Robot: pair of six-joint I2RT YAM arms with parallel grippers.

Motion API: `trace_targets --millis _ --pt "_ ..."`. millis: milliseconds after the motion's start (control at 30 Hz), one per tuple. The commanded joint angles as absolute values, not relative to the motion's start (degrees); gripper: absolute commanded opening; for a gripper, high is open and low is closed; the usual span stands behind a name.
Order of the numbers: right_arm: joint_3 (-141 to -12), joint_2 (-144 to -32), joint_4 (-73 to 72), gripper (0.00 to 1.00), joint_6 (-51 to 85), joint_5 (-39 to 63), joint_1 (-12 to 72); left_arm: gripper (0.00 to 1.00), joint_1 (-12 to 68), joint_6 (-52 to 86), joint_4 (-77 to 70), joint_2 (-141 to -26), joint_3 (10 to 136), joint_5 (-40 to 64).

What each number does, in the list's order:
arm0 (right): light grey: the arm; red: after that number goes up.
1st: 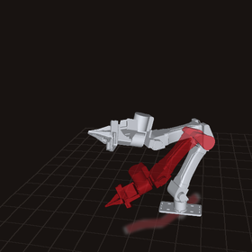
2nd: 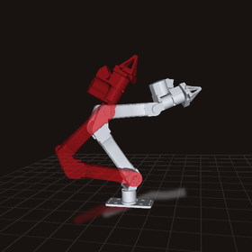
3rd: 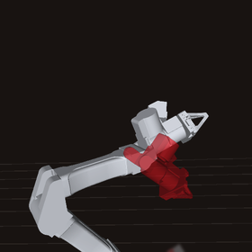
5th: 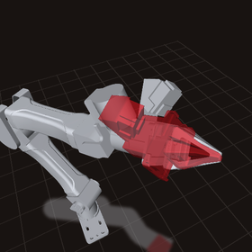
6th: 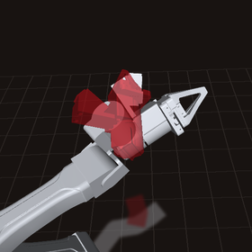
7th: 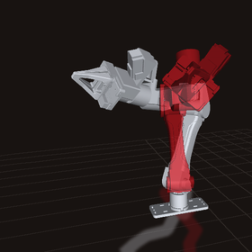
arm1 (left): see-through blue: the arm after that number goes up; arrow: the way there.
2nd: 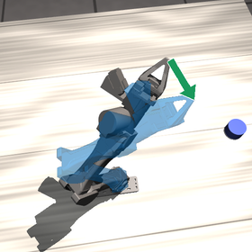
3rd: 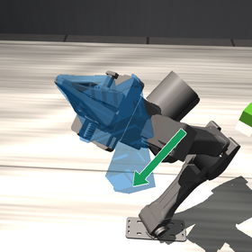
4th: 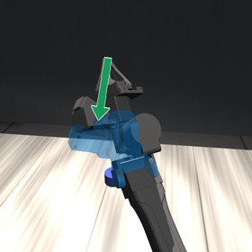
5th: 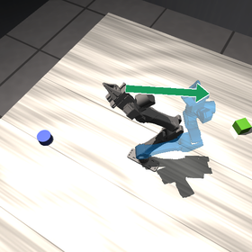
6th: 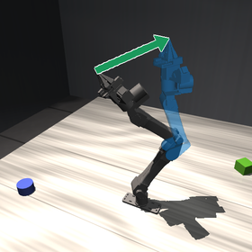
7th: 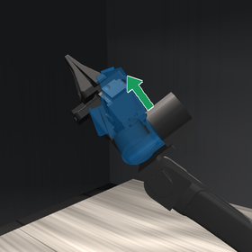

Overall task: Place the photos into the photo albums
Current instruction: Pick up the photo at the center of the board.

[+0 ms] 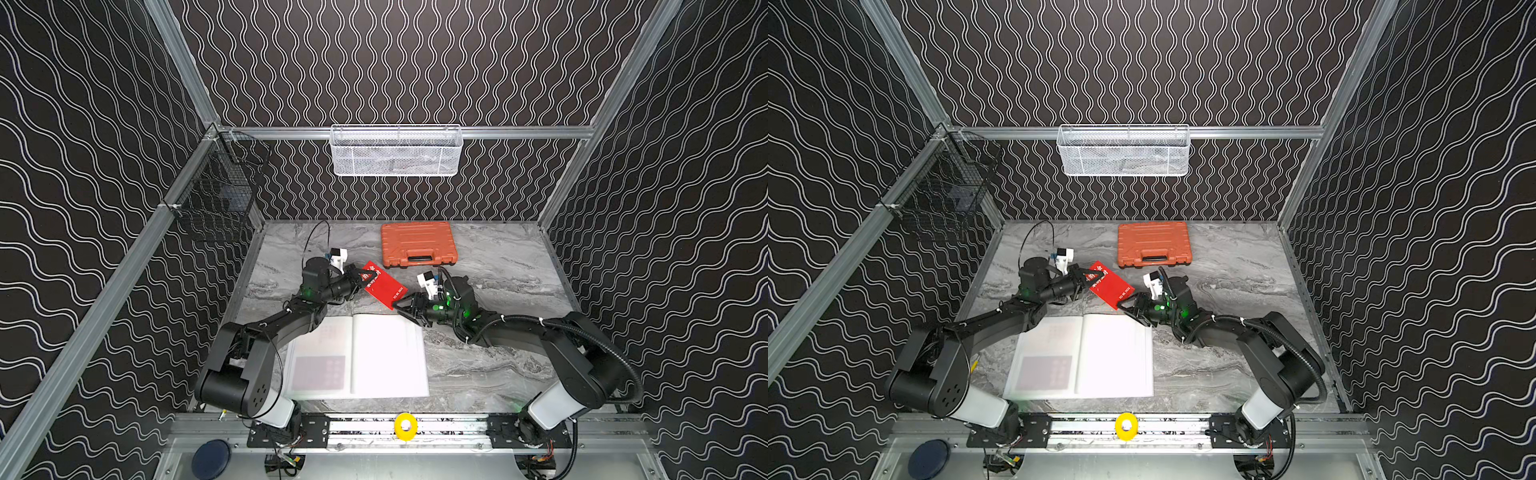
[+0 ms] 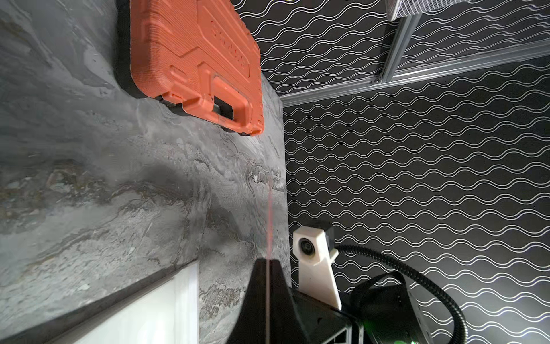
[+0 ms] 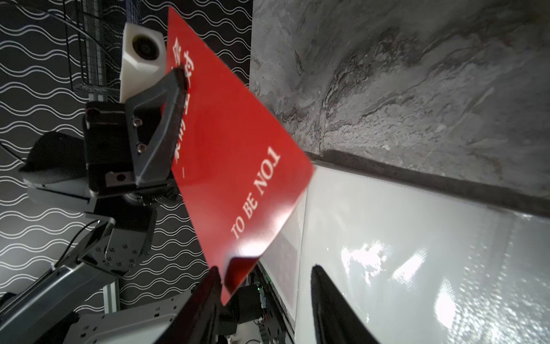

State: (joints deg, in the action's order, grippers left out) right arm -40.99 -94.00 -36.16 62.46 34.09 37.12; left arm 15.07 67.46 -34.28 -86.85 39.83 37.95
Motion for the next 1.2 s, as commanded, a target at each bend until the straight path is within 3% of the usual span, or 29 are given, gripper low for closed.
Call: trace_targets --millis 0,233,400,500,600,733,800,1033,1167 --pt "-42.6 -95.8 -41.3 0.44 64.5 33.5 37.1 0.00 15.0 68.4 -37.8 -87.3 39.3 38.0" --pt "-46.3 -100.8 -47.5 0.24 67.8 35.9 36.1 0.00 15.0 68.9 -38.9 -87.2 37.8 38.5" --pt "-48.2 -100.8 -46.6 0.18 68.0 35.9 36.0 0.00 14.9 66.4 -34.3 -86.1 38.6 38.4" --pt "-48.7 -100.2 -45.6 0.10 67.7 35.9 36.0 0.01 14.9 64.3 -30.8 -85.6 39.2 38.2" --pt "-48.6 -99.2 -44.8 0.00 67.2 35.6 35.9 0.14 14.8 62.0 -26.8 -84.6 39.9 37.8" --pt "-48.2 -97.4 -42.9 0.00 66.5 35.6 35.9 0.44 13.2 56.4 -16.9 -82.3 41.3 37.0" --pt "-48.3 -96.2 -40.5 0.00 65.5 35.5 35.8 0.52 11.7 52.1 -8.9 -80.7 42.8 35.7" --pt "-49.1 -90.8 -25.9 0.00 59.9 35.5 36.4 0.56 5.1 36.9 17.7 -76.1 46.4 26.5" --pt "-51.8 -89.5 -12.0 0.00 53.4 33.4 38.1 0.56 4.5 32.5 24.1 -73.2 45.6 21.7"
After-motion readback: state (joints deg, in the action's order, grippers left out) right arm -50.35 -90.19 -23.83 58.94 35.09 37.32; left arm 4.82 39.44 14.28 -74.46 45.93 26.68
